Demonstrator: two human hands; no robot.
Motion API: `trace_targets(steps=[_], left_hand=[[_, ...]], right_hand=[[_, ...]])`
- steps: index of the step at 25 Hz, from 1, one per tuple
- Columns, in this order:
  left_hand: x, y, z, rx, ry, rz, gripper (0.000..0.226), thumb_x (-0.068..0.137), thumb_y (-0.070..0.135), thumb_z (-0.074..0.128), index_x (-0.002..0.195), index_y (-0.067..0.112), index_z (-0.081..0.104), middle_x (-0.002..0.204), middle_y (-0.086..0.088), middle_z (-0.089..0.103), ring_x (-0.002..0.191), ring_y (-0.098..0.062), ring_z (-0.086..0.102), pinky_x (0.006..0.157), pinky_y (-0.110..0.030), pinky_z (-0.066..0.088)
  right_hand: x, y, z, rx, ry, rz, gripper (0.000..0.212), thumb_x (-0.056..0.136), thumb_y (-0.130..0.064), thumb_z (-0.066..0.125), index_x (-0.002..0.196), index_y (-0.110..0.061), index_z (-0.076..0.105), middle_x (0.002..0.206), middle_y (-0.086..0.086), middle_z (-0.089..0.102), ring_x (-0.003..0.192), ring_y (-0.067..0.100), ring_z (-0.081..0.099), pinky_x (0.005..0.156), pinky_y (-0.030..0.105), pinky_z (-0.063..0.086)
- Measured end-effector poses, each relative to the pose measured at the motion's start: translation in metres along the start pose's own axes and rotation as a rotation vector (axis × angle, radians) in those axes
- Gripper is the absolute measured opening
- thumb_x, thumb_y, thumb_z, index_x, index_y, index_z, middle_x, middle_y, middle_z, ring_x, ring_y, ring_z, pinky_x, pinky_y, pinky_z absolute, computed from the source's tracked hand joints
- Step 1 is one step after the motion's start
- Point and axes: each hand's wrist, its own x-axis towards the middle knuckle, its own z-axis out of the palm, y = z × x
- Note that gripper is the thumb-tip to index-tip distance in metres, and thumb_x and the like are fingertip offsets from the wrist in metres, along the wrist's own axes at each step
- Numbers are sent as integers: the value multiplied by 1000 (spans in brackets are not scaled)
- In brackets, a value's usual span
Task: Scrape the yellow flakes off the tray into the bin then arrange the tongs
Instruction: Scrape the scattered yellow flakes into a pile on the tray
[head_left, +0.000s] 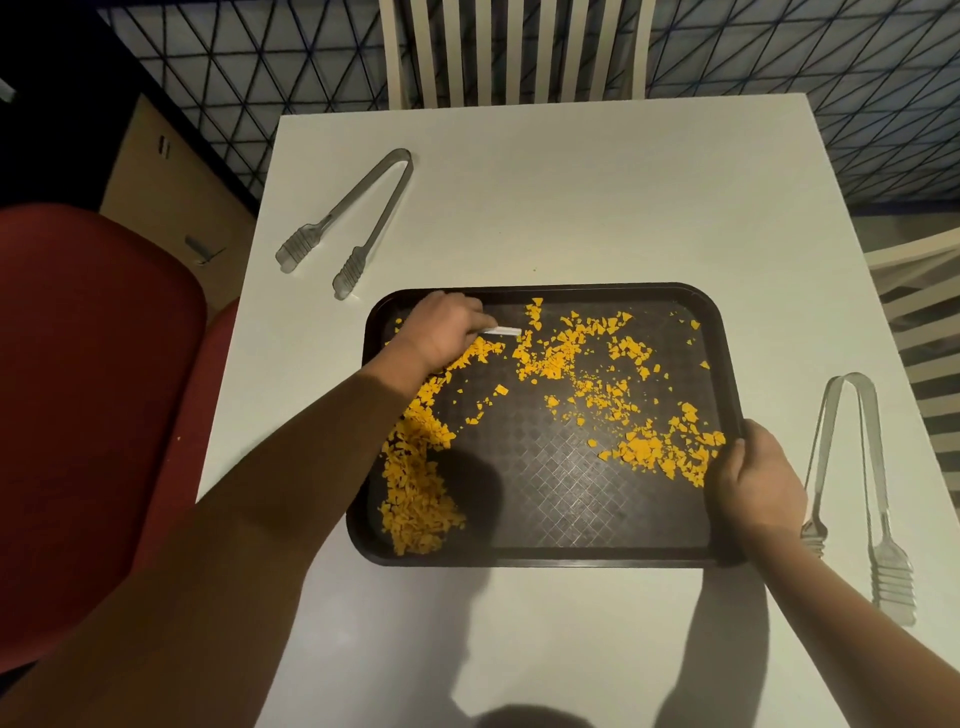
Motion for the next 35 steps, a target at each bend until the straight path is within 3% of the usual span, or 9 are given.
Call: trace_targets(steps=[4,6,9,12,18,25,32,35], left_hand=[[-35,-11,2,49,-107,66,33,93,20,47,122,27,58,114,1,61,107,-22,51,89,-33,30],[-48,-8,6,52,-15,11,32,92,17,47,121,24,59,113,-1,63,106,-24,52,89,-34,32],[-55,-10,6,-71,287,-367,31,90,9,48,116,16,63,103,-11,66,95,-33,57,79,-39,41],[-51,-24,6,-28,261,-581,33,89,5,45,116,13,62,101,-15,64,94,-36,57,75,-40,42],[-32,-24,12,38,158,-502,29,88,2,43,110,8,61,102,-17,61,95,-36,57,74,-39,42],[-57,-29,11,-60,146,-488,31,92,10,45,118,15,61,104,-15,64,99,-35,57,77,-38,44],[-93,5,16,2,17,-296,34,92,13,43,124,18,56,110,-9,62,104,-29,55,82,-37,43],[-94,5,14,8,153,-450,33,92,9,43,122,14,57,104,-11,62,96,-31,56,77,-39,43]], right_hand=[[0,-2,-2,4,-10,-1,30,88,-34,25,106,-22,46,100,15,61,78,39,57,63,32,34],[-1,-3,-2,9,-17,-2,29,89,-34,26,106,-22,46,100,15,61,78,39,57,63,33,35],[-1,-3,-2,7,-17,-3,28,89,-34,25,105,-22,45,99,15,62,76,39,56,62,33,35],[0,-3,-2,-3,-13,-7,30,89,-35,24,106,-21,46,100,15,61,77,38,57,63,33,36],[0,-1,-1,6,-16,-22,26,93,-30,29,109,-19,46,103,16,62,80,40,58,65,36,39],[2,-4,-4,2,-48,-33,38,86,-37,22,109,-21,48,104,14,61,83,38,58,64,34,35],[3,-7,-5,-10,-66,-41,42,86,-38,22,114,-20,48,107,14,62,86,38,58,66,35,36],[2,-6,-3,-13,-56,-54,41,87,-38,22,114,-22,47,103,14,63,84,38,59,64,34,35]])
